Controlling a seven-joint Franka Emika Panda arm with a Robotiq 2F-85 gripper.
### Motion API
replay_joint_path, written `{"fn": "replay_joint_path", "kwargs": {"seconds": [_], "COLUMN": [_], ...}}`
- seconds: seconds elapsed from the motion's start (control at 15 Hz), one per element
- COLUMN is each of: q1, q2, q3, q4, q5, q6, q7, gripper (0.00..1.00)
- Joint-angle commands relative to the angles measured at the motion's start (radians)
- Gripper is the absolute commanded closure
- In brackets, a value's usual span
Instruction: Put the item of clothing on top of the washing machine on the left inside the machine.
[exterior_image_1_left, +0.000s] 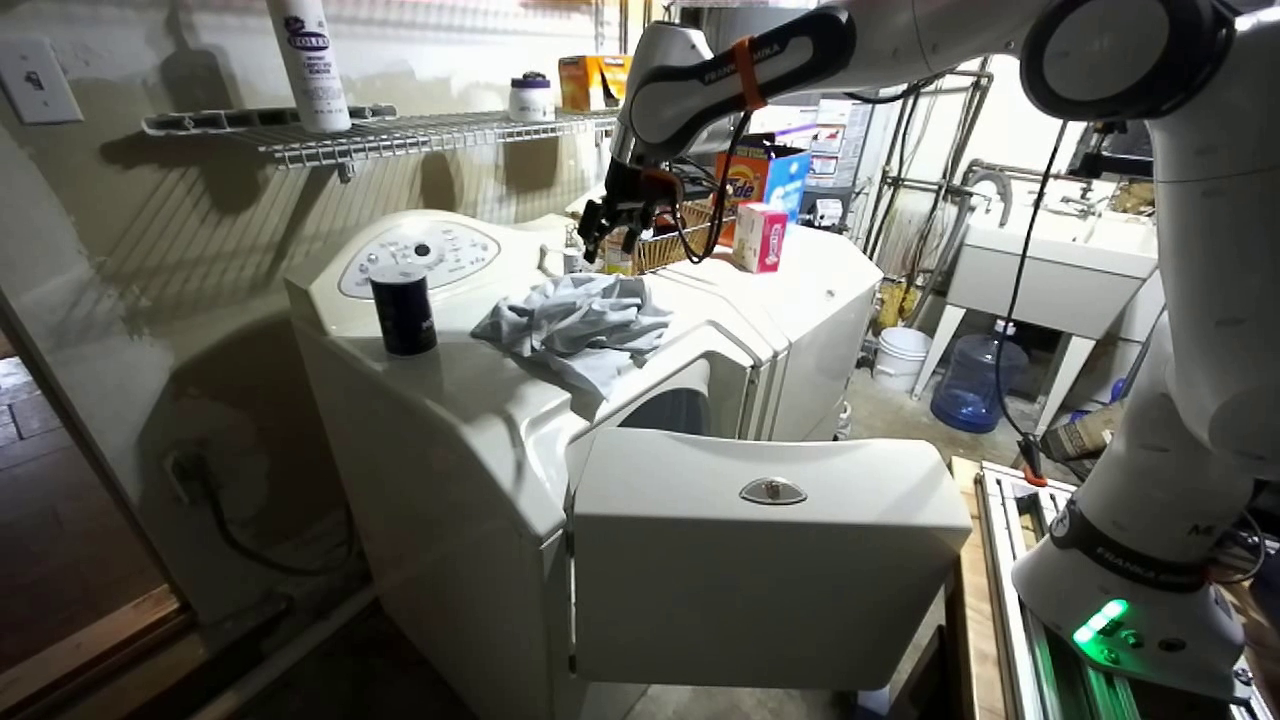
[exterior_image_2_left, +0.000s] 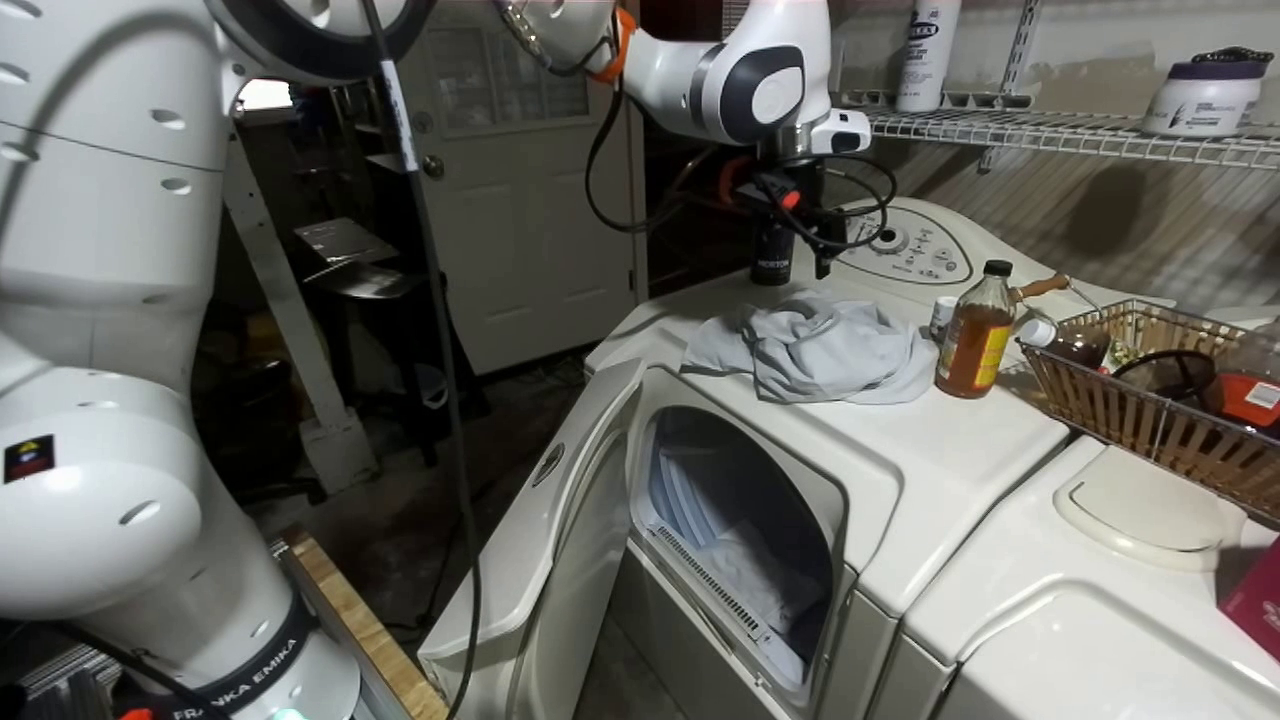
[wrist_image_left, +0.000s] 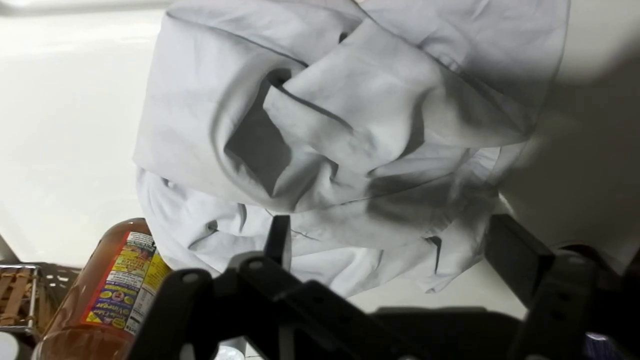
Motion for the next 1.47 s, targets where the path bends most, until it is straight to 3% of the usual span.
{"fn": "replay_joint_path", "kwargs": {"seconds": [0.0, 0.67, 1.2, 1.27, 1.4], "q1": [-0.008, 0.024, -0.005, -0.002, 0.001], "q2": [0.026, 0.289, 0.445, 0.457, 0.477], "q3": [0.006, -0.065, -0.013, -0.012, -0.012], "q4": [0.021, 0.206, 0.389, 0.404, 0.435], "q5": [0.003, -0.122, -0.080, -0.083, -0.088], "q6": [0.015, 0.081, 0.009, -0.012, -0.061], "q7": [-0.018, 0.048, -0.003, -0.004, -0.006], "gripper": [0.00, 0.00, 0.00, 0.15, 0.34]}}
